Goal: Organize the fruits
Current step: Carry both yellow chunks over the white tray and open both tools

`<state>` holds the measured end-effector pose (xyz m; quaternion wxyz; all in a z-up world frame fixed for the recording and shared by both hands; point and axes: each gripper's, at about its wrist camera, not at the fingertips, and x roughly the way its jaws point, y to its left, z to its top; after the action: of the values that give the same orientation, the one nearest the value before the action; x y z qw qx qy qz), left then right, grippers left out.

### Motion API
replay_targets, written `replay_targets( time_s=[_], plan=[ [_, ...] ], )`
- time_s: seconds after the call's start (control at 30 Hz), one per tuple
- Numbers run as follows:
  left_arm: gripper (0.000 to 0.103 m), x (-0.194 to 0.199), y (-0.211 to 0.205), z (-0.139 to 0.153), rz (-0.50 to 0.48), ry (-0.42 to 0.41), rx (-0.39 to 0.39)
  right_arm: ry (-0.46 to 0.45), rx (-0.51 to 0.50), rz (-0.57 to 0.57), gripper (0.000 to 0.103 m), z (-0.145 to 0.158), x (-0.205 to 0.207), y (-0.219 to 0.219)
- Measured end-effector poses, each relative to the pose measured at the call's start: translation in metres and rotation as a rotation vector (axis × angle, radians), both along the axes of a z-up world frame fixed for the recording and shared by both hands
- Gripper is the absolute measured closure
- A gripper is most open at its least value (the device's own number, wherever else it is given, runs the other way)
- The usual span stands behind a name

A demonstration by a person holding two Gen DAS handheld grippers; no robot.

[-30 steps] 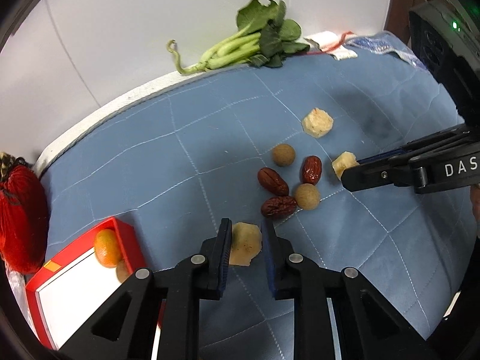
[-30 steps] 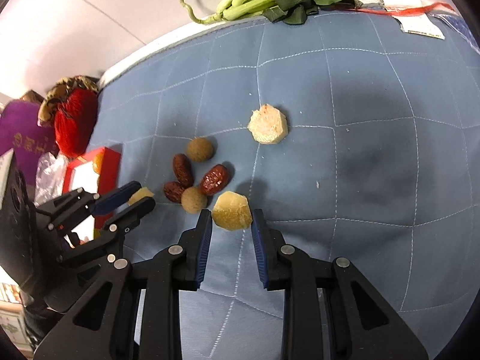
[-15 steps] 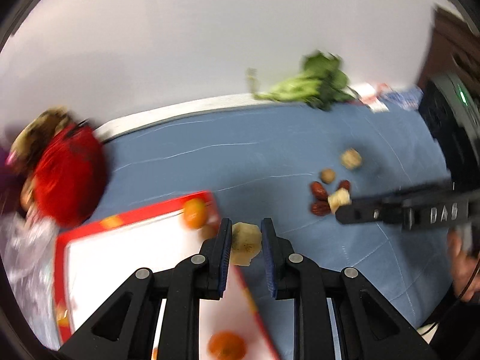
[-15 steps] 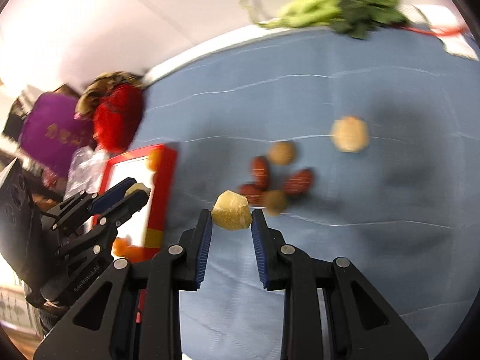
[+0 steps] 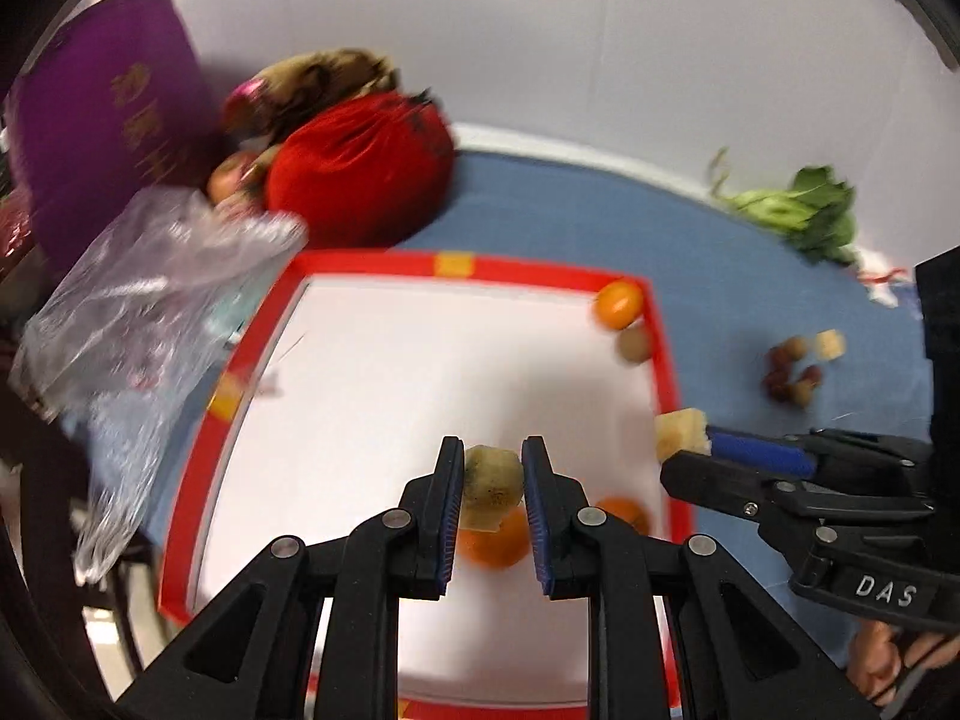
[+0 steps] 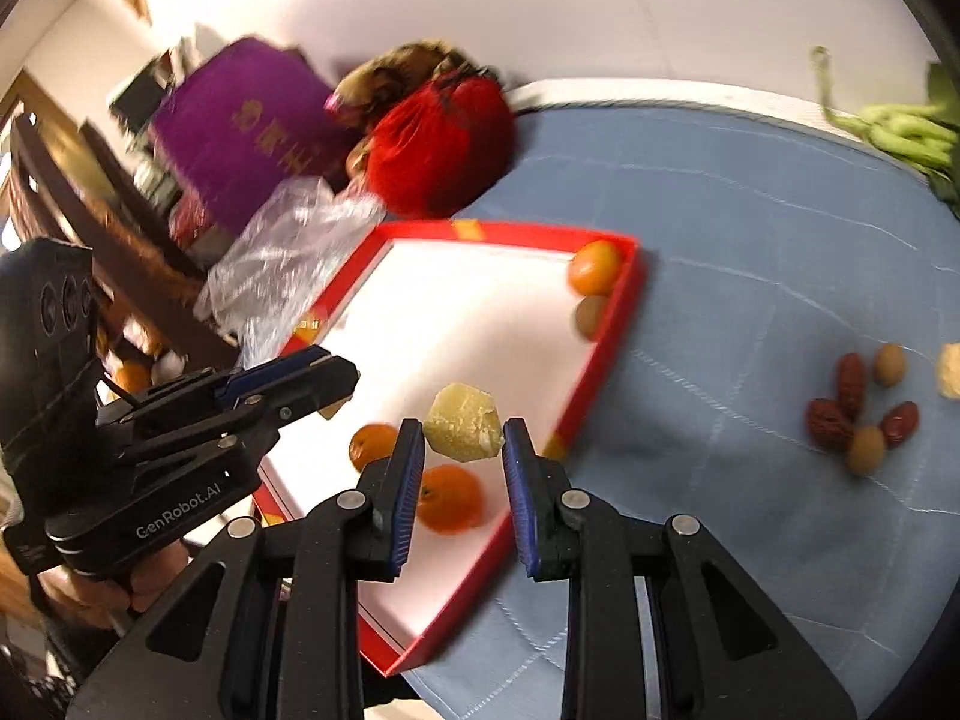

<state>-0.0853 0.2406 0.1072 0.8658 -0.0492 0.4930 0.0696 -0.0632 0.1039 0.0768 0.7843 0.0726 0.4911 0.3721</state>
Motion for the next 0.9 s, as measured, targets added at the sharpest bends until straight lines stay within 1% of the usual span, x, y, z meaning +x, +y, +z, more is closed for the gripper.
replay_targets(
  time_s=[0.07,0.13,0.27,0.37,0.43,0.5,0.57,0.6,0.63,0.7,0.73,0.8,0.9],
  plan=[
    [0.083,0.0,0.003,-0.004,0.009,0.013,-0.008,-0.004,-0.017,0.008,0.078,-0.006,-0.002,0.007],
    [0.083,0.001,0.003,-0.006,0.016,0.022,0.012,-0.012,-0.035,0.001,0.078,-0.012,-0.003,0.014],
    [0.083,0.003,-0.004,-0.012,0.01,0.049,0.02,-0.013,-0.045,0.001,0.078,-0.018,-0.002,0.017],
    [0.083,0.004,-0.008,-0.013,0.011,0.057,0.05,-0.012,-0.053,0.013,0.078,-0.02,-0.004,0.018],
    [0.079,0.005,-0.007,-0.014,0.03,0.066,0.056,-0.005,-0.05,0.015,0.078,-0.02,-0.005,0.017],
    [0.079,0.006,-0.005,-0.016,0.055,0.078,0.078,0.001,-0.04,0.011,0.077,-0.018,-0.004,0.015],
    [0.073,0.008,-0.004,-0.015,0.071,0.076,0.092,0.006,-0.026,0.0,0.074,-0.015,-0.002,0.01],
    [0.064,0.008,-0.004,-0.014,0.08,0.069,0.093,0.002,-0.018,-0.016,0.074,-0.012,-0.001,0.005],
    [0.058,0.009,-0.004,-0.012,0.085,0.056,0.088,-0.002,-0.013,-0.027,0.074,-0.011,0.0,0.001],
    [0.055,0.011,-0.01,-0.005,0.074,0.015,0.085,-0.007,-0.002,-0.056,0.074,-0.006,0.004,-0.012],
    [0.05,0.012,-0.016,0.0,0.057,-0.01,0.089,-0.009,0.002,-0.069,0.074,-0.004,0.005,-0.018],
    [0.044,0.015,-0.03,0.005,0.013,-0.043,0.1,-0.01,0.013,-0.115,0.074,0.0,0.011,-0.037],
    [0.044,0.021,-0.059,0.009,-0.081,-0.072,0.122,0.026,0.044,-0.212,0.074,0.002,0.024,-0.076]
  ],
)
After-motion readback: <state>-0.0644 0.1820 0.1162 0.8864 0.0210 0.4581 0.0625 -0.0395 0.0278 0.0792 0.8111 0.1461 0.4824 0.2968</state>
